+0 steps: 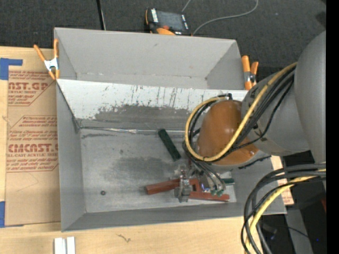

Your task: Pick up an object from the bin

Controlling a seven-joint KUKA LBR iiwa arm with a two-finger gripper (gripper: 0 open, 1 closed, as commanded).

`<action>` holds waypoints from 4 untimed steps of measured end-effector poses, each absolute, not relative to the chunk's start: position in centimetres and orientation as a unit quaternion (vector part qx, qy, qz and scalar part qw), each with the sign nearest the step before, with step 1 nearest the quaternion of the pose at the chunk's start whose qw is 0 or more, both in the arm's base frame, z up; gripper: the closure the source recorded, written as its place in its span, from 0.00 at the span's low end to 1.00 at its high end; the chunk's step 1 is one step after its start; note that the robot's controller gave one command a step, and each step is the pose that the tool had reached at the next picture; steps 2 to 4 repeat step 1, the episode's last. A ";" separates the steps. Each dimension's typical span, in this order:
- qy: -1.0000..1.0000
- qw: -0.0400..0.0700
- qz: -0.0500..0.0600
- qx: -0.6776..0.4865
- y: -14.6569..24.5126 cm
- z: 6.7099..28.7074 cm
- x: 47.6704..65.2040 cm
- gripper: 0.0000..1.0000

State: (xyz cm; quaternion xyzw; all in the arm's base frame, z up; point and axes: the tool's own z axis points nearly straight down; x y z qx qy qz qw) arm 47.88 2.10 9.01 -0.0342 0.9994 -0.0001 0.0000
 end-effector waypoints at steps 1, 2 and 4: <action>0.999 0.003 0.000 -0.034 2.1 15.0 48.0 1.00; 0.999 0.003 0.000 -0.034 2.1 15.0 48.0 1.00; 0.999 0.003 0.000 -0.034 2.1 15.0 48.0 1.00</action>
Offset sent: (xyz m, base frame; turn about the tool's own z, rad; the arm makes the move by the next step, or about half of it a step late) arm 0.0001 0.0000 0.0577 0.0000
